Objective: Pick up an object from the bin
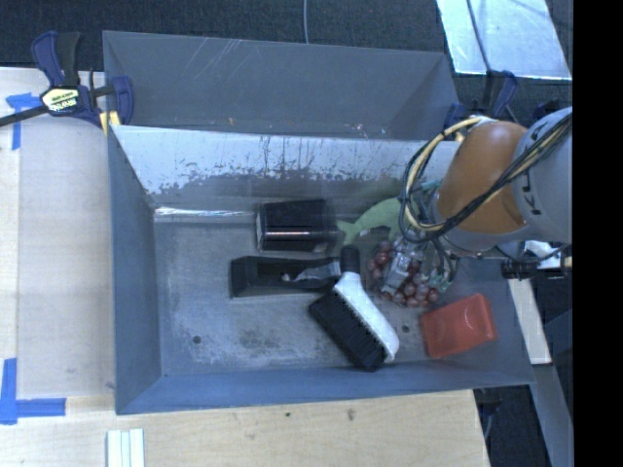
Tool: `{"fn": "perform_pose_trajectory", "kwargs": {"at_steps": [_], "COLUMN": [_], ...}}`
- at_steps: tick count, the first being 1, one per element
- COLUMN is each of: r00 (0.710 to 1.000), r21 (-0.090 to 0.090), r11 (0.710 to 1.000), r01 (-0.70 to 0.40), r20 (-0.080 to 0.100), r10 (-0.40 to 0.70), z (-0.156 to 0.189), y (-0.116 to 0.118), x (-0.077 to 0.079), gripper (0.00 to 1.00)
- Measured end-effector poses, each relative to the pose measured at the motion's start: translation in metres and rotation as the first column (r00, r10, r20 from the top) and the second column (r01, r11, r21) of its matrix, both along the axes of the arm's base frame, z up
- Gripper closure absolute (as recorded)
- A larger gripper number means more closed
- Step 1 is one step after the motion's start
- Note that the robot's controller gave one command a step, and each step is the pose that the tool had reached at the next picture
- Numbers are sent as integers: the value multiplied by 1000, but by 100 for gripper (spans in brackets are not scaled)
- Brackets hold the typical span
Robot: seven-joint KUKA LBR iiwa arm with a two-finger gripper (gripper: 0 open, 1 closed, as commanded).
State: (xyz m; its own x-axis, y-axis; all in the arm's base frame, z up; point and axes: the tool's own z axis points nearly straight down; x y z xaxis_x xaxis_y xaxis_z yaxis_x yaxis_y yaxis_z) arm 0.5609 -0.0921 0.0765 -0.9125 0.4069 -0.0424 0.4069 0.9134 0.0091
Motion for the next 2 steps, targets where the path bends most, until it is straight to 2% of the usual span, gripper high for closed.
{"fn": "perform_pose_trajectory", "kwargs": {"at_steps": [1, 2], "r00": [1000, 1000], "r21": [0, -2], "r11": [1000, 1000], "r01": [-1, -4], "r20": [0, -6], "r10": [1, 4], "z": [0, 44], "y": [0, -1], "x": [0, -9], "gripper": [100, 100]}}
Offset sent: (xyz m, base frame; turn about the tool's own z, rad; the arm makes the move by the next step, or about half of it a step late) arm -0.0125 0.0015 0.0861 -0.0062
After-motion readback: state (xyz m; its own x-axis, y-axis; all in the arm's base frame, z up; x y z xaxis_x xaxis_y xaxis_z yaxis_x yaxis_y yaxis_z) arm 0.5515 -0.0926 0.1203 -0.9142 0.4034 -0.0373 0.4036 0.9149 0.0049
